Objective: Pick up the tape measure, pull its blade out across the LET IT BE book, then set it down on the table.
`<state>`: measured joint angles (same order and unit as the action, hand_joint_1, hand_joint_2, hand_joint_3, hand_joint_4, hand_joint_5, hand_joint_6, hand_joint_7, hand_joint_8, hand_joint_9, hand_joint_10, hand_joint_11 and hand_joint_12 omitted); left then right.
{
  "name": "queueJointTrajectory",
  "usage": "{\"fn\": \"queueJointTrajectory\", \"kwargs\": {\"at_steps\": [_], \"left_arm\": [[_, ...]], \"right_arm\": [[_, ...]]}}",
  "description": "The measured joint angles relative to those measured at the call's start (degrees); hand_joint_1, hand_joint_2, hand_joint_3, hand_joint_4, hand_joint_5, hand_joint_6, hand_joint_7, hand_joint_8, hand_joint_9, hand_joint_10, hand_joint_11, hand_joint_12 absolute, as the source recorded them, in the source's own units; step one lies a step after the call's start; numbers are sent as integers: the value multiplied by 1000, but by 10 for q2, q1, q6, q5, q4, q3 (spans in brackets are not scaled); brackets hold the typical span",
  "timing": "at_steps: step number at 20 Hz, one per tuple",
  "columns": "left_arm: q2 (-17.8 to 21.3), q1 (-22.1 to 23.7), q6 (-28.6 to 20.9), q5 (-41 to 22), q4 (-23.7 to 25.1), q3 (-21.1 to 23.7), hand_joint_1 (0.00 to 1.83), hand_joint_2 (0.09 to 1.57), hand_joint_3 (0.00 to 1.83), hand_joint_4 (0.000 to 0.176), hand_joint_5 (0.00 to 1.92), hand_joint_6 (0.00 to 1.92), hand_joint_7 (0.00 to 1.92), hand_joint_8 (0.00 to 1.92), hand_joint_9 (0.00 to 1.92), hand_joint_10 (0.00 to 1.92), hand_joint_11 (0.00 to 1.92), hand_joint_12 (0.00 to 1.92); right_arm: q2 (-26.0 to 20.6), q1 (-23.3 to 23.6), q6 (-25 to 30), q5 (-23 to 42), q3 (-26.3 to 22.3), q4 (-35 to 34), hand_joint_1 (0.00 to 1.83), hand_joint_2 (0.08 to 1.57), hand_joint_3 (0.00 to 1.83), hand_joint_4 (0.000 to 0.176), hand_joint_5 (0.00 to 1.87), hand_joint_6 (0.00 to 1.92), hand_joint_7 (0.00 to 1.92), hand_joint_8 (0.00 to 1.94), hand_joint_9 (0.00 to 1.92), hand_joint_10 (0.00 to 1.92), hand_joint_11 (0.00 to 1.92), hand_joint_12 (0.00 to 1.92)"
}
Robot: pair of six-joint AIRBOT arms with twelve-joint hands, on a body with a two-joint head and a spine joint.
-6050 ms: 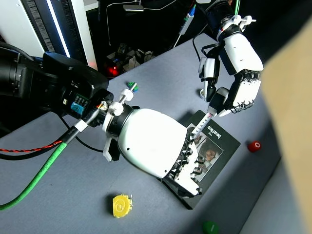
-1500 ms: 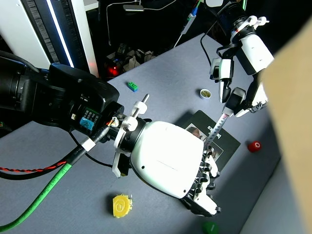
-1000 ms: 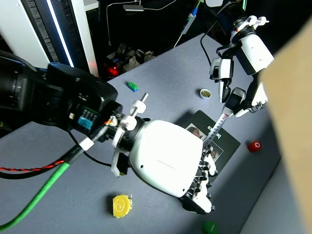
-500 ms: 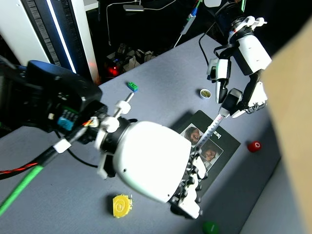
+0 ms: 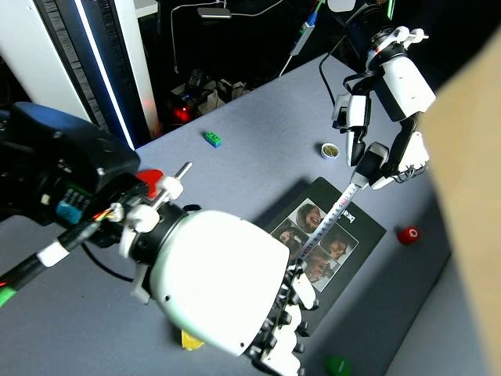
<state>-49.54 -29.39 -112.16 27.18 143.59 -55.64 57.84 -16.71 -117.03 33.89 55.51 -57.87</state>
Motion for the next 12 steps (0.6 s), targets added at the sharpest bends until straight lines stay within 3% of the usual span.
{"fn": "queueJointTrajectory", "kwargs": {"at_steps": [12], "left_arm": [[0,0,0,0,0,1,1383,1086,0,0,1064,654,1093,867,873,1262,795,1149]], "right_arm": [[-35,-4,3,-16,-6,1,1197,1163,0,0,799,1293,995,962,855,759,610,1371]]}}
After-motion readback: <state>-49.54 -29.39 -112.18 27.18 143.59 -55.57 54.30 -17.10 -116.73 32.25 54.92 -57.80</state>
